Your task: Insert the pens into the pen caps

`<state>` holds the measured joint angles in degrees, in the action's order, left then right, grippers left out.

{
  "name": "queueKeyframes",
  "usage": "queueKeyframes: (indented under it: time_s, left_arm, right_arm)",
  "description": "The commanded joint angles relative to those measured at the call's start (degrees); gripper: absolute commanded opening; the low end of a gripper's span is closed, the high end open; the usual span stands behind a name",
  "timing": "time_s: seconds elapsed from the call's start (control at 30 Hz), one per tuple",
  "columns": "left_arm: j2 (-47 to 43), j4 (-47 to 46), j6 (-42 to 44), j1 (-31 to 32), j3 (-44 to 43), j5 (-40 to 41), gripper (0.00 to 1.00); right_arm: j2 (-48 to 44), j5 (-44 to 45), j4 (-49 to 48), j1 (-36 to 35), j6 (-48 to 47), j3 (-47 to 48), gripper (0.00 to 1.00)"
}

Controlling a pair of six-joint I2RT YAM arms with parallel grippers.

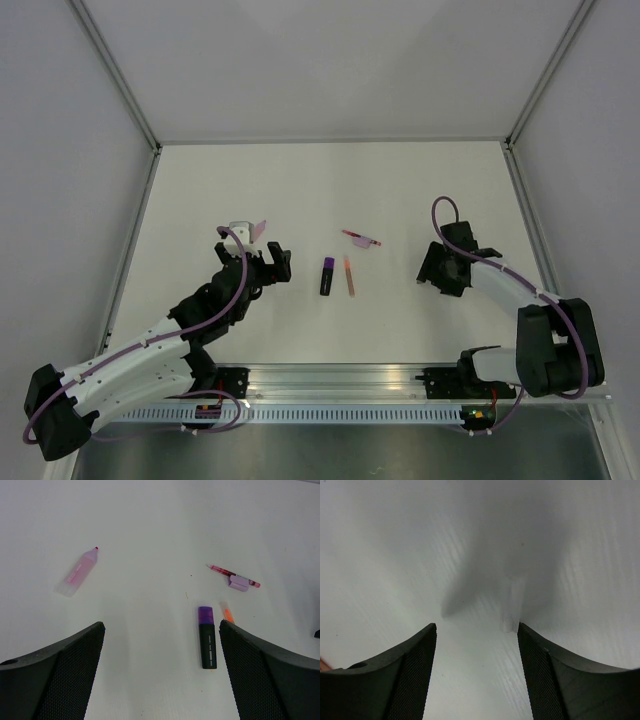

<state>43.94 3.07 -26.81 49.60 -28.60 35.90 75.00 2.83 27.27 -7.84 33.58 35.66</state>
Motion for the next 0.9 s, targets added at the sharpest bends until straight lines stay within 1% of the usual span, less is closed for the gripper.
queueKeyframes:
  time_s: [0.0,0.23,0.4,0.73,0.87]
  left_arm:
    - [0.0,-0.96,2.11,0.05,-0.93,0.75,1.0]
    - [0.27,-1.05,2.11,0.14,-1.02,0.66,1.0]
    - [0.18,-1.05,2.11,0.05,-1.02,0.57,1.0]
    - [0.44,-1.05,2.2,0.05,-1.02,0.57,1.0]
    - [0.44,-1.05,2.29,0.05,-1.02,0.57,1.0]
  right_arm:
    - [2.6,-4.07,-2.22,-1.74,-1.68,0.28,0.71]
    - [3.22,4.53,4.54,-1.83,-1.59,4.06,0.7]
    - [5.59,7.1,7.27,-1.83,1.57,6.61,0.66]
    - [8.49,9.82,6.13,-1.83,4.38,7.84,0.58]
    - [9.81,8.51,4.56,-1.83,6.32,7.76,0.54]
